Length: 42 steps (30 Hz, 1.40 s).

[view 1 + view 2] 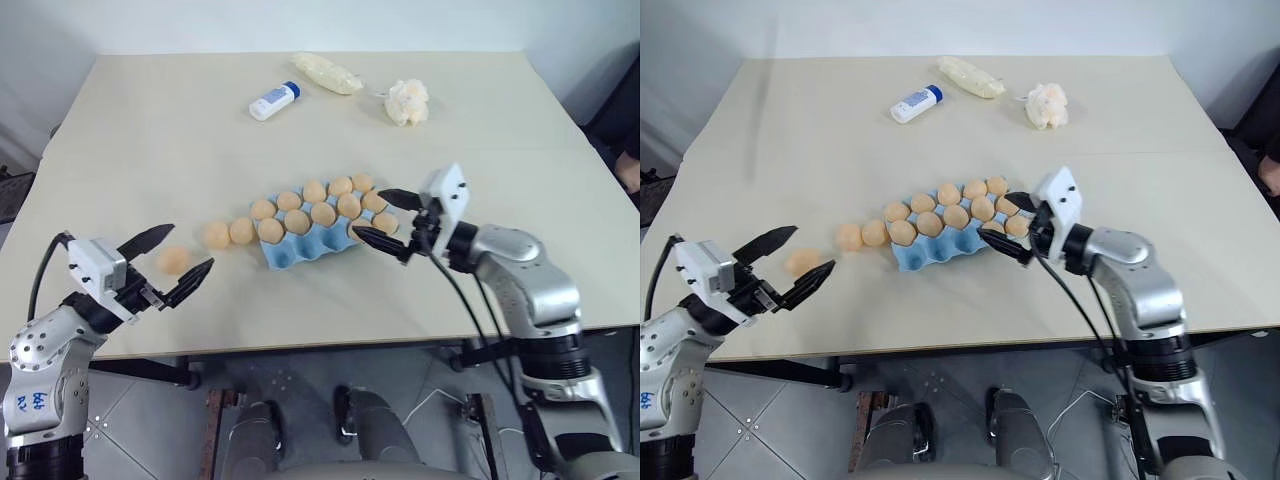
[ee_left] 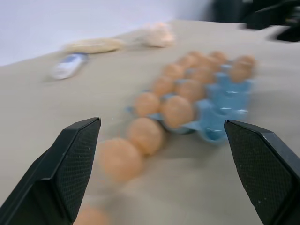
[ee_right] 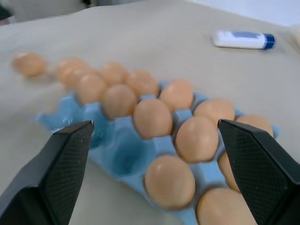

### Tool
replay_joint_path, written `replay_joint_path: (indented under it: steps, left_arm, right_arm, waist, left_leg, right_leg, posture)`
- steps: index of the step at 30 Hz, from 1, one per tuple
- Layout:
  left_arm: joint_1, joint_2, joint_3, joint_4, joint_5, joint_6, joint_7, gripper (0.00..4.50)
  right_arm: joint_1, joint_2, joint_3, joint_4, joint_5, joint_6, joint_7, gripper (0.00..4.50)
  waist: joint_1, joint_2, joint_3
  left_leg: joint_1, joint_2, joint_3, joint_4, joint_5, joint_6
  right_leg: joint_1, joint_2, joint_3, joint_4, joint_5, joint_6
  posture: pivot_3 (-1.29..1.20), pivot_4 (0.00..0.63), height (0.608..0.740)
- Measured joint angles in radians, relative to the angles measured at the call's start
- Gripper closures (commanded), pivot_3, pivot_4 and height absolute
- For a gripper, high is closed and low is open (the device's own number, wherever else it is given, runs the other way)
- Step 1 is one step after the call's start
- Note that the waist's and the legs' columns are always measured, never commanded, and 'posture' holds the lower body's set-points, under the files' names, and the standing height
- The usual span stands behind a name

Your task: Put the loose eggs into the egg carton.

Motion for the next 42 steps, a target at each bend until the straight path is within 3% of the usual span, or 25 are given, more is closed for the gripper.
replay_joint_path:
  steps: [5,14,29,41,42]
  left_arm:
    - [0.032,-0.073,0.032,-0.083,0.025,0.07,0.207,0.0]
    - [0.181,-0.1,0.112,-0.153,0.01,0.219,0.347,0.0]
    - [0.145,-0.135,0.064,-0.226,0.013,0.268,0.418,0.0]
    - [-0.072,-0.134,-0.068,0.025,0.117,0.225,0.41,0.0]
    - [-0.087,-0.134,-0.079,0.051,0.122,0.214,0.404,0.2]
  right_arm:
    - [0.058,-0.137,-0.019,0.027,0.063,-0.075,0.254,0.06]
    - [0.025,-0.197,-0.127,0.235,0.149,-0.215,0.533,0.06]
    - [0.038,-0.223,-0.098,0.249,0.115,-0.212,0.559,0.06]
    - [0.099,-0.247,-0.111,0.166,0.126,-0.171,0.526,0.06]
    - [0.102,-0.25,-0.118,0.163,0.126,-0.166,0.522,0.02]
  waist:
    - [0.002,0.0,0.0]
    - [0.0,0.0,0.001]
    - [0.011,0.0,0.001]
    - [0.024,0.0,0.001]
    - [0.025,0.0,0.001]
  left_leg:
    - [0.0,-0.002,0.0,0.0,0.0,0.0]
    - [0.001,-0.004,-0.001,0.002,-0.001,0.0]
    - [0.0,-0.004,-0.001,0.002,-0.001,0.0]
    - [0.0,-0.004,0.0,0.002,-0.001,0.0]
    - [0.0,-0.004,-0.001,0.002,-0.001,0.0]
  right_leg:
    - [0.0,0.0,0.0,-0.001,0.0,0.001]
    - [0.001,0.001,0.0,-0.001,-0.003,-0.004]
    - [0.001,-0.001,0.002,-0.003,-0.005,-0.008]
    - [0.001,0.0,0.001,-0.003,-0.002,-0.002]
    - [0.001,0.0,0.001,-0.003,-0.001,-0.001]
  posture:
    - [0.0,0.15,0.74]
    - [0.0,0.15,0.74]
    - [0.0,0.15,0.74]
    - [0.0,0.15,0.74]
    - [0.0,0.15,0.74]
